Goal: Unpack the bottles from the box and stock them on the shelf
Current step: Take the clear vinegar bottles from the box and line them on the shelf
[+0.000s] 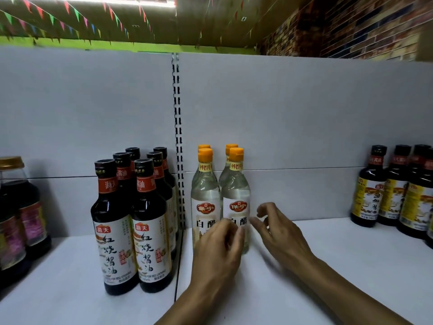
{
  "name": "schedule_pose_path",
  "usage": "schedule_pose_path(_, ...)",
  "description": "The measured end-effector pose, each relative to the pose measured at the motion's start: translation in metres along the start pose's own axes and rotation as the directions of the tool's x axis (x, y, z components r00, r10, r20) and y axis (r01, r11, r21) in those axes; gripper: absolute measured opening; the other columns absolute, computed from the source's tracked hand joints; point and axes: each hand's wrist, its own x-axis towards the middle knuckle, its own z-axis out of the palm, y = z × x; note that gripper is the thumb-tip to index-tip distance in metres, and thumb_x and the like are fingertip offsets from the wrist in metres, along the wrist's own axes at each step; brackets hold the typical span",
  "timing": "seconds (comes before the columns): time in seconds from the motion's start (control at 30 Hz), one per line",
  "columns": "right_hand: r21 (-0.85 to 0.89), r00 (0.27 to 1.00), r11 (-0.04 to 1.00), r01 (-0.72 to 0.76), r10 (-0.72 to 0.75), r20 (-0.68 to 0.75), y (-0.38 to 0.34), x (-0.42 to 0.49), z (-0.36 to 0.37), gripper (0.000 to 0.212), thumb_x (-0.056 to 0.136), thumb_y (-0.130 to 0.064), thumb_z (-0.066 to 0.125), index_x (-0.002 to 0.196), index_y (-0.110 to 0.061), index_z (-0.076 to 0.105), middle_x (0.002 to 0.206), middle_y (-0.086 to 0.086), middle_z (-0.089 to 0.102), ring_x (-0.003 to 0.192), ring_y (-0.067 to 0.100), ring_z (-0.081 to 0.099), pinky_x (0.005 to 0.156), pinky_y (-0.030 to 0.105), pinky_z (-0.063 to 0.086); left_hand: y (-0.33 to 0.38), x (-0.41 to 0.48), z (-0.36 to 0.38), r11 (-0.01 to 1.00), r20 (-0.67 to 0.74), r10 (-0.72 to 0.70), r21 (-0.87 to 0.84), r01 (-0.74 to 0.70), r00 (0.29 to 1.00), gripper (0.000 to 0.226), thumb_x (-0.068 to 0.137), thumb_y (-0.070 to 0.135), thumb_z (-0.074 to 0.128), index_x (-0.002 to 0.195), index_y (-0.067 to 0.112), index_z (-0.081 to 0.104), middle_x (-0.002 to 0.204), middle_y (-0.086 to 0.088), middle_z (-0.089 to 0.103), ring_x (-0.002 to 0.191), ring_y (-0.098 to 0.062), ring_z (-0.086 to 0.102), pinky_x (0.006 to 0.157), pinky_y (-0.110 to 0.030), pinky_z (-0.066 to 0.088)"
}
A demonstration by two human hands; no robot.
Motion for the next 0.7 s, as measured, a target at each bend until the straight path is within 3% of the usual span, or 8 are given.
schedule_pose_path(0.2, -0.103, 0.999, 0.994, 0.018, -0.015, 0.029, -0.018, -0.016, -0.03, 0.017, 0.102, -0.05, 0.049, 0.107, -0.035, 0.053, 0.113, -0.016, 0.06, 0.093, 0.005, 0.061, 0.081, 0.027, 0.051, 0.011, -0.009, 0.006, 0.993, 0.101, 0.093, -0.088, -0.084, 0.991, 0.008, 0.099, 0.038, 0.058, 0.094, 0.033, 0.056, 0.085, 0.018, 0.057, 0.082, -0.002, 0.054, 0.068, -0.015, 0.043)
schedule_pose_path(0.4, -0.105, 0.996, 0.994, -0.013, 0.004, -0.084, -0.042, -0.06, -0.052, 0.008, 0.1, -0.043, 0.054, 0.106, -0.038, 0.056, 0.108, -0.02, 0.061, 0.092, 0.001, 0.063, 0.083, 0.034, 0.056, 0.023, -0.015, 0.008, 0.962, 0.17, 0.209, -0.212, -0.171, 0.963, 0.023, 0.096, 0.039, 0.057, 0.118, 0.033, 0.053, 0.095, 0.014, 0.057, 0.084, -0.006, 0.059, 0.07, -0.025, 0.053)
schedule_pose_path(0.57, -0.08, 0.982, 0.989, -0.122, 0.108, -0.155, -0.057, -0.12, -0.071, 0.017, 0.101, -0.036, 0.054, 0.118, -0.035, 0.057, 0.112, -0.021, 0.063, 0.098, 0.003, 0.063, 0.086, 0.031, 0.056, 0.046, -0.029, 0.002, 0.913, 0.245, 0.388, -0.235, -0.334, 0.888, 0.032, 0.095, 0.039, 0.059, 0.125, 0.031, 0.053, 0.101, 0.016, 0.057, 0.085, -0.005, 0.057, 0.07, -0.021, 0.049)
schedule_pose_path(0.7, -0.076, 0.957, 0.972, -0.221, 0.202, -0.207, -0.063, -0.167, -0.092, 0.024, 0.102, -0.036, 0.055, 0.125, -0.034, 0.058, 0.116, -0.019, 0.064, 0.099, 0.003, 0.064, 0.09, 0.031, 0.055, 0.064, -0.044, -0.006, 0.862, 0.357, 0.503, -0.267, -0.43, 0.787, 0.039, 0.097, 0.043, 0.059, 0.133, 0.038, 0.046, 0.114, 0.018, 0.058, 0.095, -0.001, 0.058, 0.074, -0.017, 0.046)
